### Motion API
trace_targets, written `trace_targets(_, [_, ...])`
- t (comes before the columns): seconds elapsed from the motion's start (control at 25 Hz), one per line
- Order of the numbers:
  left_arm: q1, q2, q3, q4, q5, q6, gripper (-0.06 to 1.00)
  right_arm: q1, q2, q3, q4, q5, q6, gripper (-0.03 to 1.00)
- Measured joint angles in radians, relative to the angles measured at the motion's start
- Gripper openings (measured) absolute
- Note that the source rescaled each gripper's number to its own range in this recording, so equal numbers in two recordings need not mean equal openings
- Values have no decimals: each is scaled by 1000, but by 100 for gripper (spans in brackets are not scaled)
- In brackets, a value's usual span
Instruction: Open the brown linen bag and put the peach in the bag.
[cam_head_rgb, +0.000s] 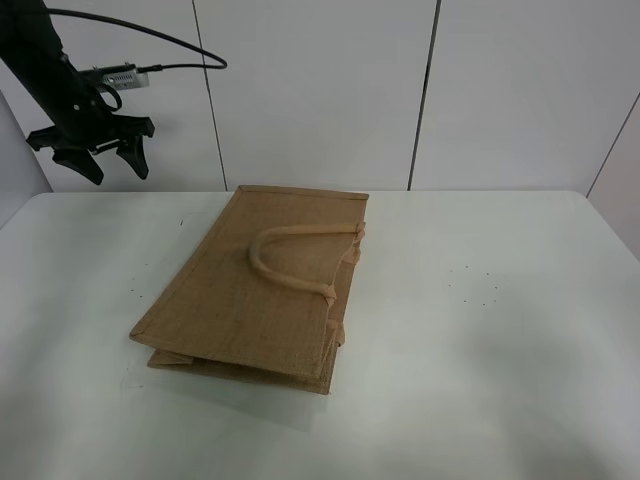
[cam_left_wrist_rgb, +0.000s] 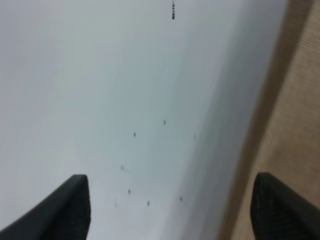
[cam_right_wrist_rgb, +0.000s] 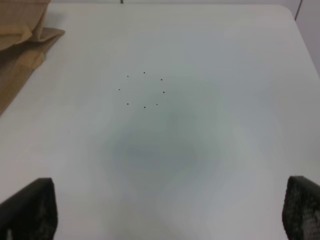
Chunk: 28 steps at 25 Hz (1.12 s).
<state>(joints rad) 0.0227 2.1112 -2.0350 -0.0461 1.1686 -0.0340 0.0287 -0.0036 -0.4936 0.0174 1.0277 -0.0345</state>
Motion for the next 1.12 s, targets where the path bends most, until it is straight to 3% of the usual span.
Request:
trace_targets(0.4, [0,-437,368,-1,1,2,97,0,0,0,0,0,0,100])
trace_targets(1.12, [0,-1400,1365,-1,-30,34,97,0,0,0,0,0,0,100])
